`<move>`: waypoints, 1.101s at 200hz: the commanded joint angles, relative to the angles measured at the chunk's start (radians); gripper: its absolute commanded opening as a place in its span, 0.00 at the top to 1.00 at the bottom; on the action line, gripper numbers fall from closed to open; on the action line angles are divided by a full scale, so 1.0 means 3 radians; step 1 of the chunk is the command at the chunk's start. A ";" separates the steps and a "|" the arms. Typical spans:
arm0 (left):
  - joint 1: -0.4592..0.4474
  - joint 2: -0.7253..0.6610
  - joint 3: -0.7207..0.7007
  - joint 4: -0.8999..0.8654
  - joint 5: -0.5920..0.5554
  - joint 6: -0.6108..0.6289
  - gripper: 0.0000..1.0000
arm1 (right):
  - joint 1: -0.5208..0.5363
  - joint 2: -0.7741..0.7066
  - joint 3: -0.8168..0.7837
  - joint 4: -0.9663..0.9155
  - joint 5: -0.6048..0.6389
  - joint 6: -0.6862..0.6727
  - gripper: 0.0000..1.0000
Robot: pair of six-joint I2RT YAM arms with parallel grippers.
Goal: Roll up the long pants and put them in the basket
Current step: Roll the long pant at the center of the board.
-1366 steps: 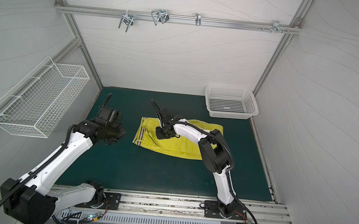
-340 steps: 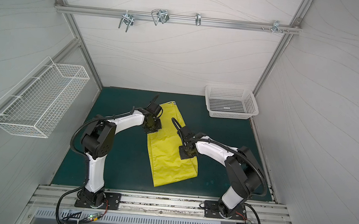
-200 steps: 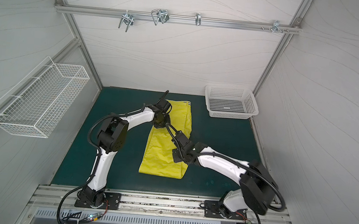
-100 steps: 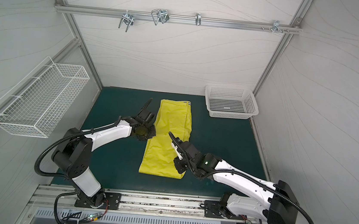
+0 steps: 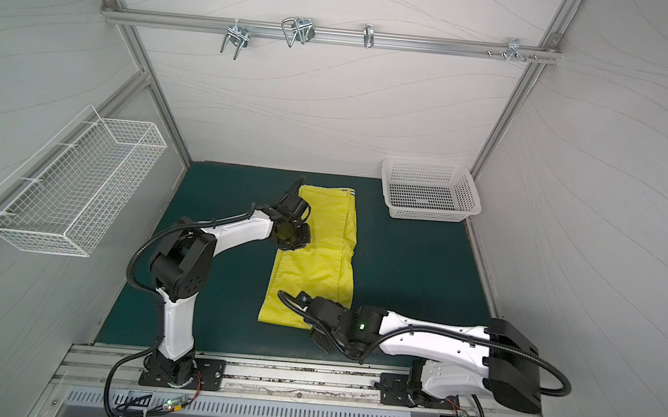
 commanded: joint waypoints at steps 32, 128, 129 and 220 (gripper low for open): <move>0.0235 0.0529 0.0072 0.0352 0.0704 -0.0096 1.00 | 0.0095 0.0677 0.0251 -0.0027 0.0055 -0.0127 0.52; 0.0435 0.0980 0.0522 0.0298 0.1431 0.0233 1.00 | 0.0092 0.1296 0.0369 0.0467 0.0530 -0.0557 0.46; 0.0435 0.0976 0.0517 0.0297 0.1433 0.0236 1.00 | 0.0090 0.1302 0.0369 0.0477 0.0549 -0.0563 0.46; 0.0510 0.0816 0.0227 0.0289 0.1493 0.0373 1.00 | -0.0317 0.1943 0.0624 0.0710 0.0910 -0.0681 1.00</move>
